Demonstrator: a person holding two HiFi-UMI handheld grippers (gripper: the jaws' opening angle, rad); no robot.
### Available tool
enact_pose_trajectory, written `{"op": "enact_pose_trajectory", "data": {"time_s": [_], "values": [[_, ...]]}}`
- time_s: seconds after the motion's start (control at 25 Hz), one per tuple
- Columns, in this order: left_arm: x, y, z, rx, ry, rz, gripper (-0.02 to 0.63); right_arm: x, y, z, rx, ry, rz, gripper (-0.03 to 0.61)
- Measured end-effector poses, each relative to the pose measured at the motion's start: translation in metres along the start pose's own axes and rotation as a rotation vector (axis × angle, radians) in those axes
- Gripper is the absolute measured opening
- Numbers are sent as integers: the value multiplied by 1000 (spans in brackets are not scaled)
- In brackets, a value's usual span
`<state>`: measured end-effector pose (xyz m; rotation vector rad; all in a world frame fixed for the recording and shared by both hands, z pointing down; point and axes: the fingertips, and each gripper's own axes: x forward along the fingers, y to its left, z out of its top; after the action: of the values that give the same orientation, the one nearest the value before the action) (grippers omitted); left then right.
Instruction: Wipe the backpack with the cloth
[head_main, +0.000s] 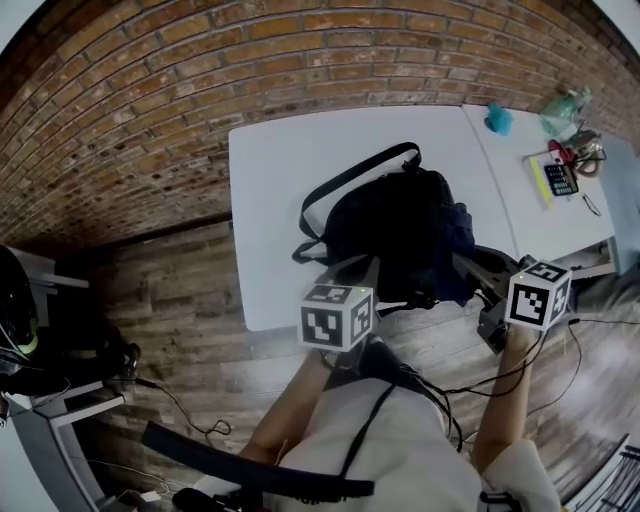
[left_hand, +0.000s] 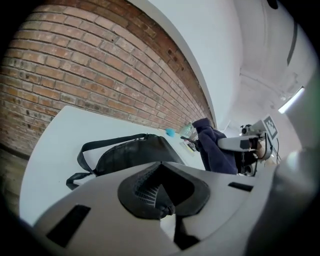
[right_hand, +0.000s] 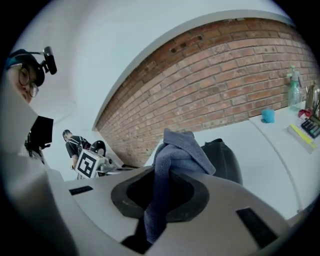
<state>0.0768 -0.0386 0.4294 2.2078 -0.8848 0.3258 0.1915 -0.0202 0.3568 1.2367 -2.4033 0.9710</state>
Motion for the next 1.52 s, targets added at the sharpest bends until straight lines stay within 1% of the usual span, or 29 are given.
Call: {"op": "enact_pose_trajectory", "data": {"time_s": [0.12, 0.32, 0.6, 0.72, 0.88, 1.04, 1.16, 1.32, 1.44, 1.52], "values": [[-10, -14, 8, -18, -54, 0, 3, -4, 25, 5, 19, -87, 104, 38], [-27, -40, 8, -39, -134, 41, 3, -22, 42, -4, 14, -114, 199, 38], [-34, -95, -30, -36, -181, 97, 3, -63, 53, -34, -15, -113, 308, 38], [-43, -112, -49, -60, -203, 132, 3, -81, 58, -48, -12, -105, 349, 38], [-63, -129, -62, -90, -230, 153, 3, -98, 69, -61, 2, -92, 408, 38], [-81, -133, -67, -109, -244, 157, 3, -106, 81, -71, 6, -84, 437, 38], [-89, -134, -66, -100, -250, 150, 3, -106, 87, -75, 14, -89, 447, 38], [-99, -139, -58, -77, -262, 100, 3, -105, 102, -73, 5, -95, 477, 38], [-107, -138, -49, -66, -278, 75, 3, -107, 110, -65, -22, -106, 484, 38], [-110, -137, -46, -69, -281, 64, 3, -109, 110, -63, -23, -120, 481, 38]]}}
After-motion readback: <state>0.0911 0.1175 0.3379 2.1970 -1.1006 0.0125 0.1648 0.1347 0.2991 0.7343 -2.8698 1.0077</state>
